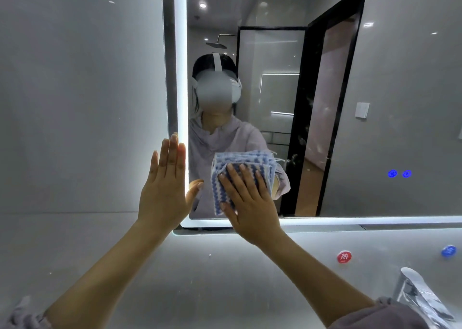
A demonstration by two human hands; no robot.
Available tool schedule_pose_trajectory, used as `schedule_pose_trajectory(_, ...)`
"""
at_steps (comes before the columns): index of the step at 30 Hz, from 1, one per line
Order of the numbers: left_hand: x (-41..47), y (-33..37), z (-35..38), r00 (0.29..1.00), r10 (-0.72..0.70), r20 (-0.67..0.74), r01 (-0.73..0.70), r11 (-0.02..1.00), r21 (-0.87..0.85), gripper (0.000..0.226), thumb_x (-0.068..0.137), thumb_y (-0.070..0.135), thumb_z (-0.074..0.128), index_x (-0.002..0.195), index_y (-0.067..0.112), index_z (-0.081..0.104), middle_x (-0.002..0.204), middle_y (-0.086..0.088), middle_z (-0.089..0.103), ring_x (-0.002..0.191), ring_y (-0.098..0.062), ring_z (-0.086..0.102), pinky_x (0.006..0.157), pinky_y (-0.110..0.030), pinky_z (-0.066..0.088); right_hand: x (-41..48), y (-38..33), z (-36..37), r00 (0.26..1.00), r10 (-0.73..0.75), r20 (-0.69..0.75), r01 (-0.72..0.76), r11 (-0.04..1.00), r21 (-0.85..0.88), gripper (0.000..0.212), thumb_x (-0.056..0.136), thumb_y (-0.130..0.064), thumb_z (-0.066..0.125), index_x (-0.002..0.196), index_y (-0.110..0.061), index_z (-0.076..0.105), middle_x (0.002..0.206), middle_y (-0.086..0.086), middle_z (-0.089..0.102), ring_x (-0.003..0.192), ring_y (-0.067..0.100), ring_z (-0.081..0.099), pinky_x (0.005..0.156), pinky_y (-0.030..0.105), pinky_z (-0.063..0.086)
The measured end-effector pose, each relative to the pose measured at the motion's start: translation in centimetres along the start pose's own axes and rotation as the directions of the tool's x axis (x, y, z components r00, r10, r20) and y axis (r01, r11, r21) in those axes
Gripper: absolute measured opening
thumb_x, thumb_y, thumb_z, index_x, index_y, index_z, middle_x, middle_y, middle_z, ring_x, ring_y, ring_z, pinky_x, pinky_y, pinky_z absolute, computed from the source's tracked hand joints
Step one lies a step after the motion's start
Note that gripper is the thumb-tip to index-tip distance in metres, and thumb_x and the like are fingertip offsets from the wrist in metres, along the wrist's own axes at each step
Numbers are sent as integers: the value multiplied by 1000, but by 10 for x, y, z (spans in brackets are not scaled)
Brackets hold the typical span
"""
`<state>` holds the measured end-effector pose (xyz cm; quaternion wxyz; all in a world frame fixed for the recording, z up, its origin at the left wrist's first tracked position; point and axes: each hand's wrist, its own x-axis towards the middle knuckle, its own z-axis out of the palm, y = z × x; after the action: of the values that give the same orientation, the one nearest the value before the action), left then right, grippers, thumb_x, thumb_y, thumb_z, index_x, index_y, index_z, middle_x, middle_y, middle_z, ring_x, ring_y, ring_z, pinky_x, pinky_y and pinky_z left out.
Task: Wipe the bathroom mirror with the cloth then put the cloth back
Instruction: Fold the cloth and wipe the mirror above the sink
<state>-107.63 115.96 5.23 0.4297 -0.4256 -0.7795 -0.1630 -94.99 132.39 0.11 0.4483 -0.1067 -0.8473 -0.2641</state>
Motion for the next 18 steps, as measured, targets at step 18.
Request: schedule_pose_trajectory(18,-1,-1,7,999,16,-40,-17,1000,-26,83,90,57,24,147,1,5,156,-19,3,144,-35,8,115,-47,18,-34,-32,15,996,89,0,-89,996,12,59,97,-43,39,149,-19,25,156,1,24,148,19,11,121,40,4)
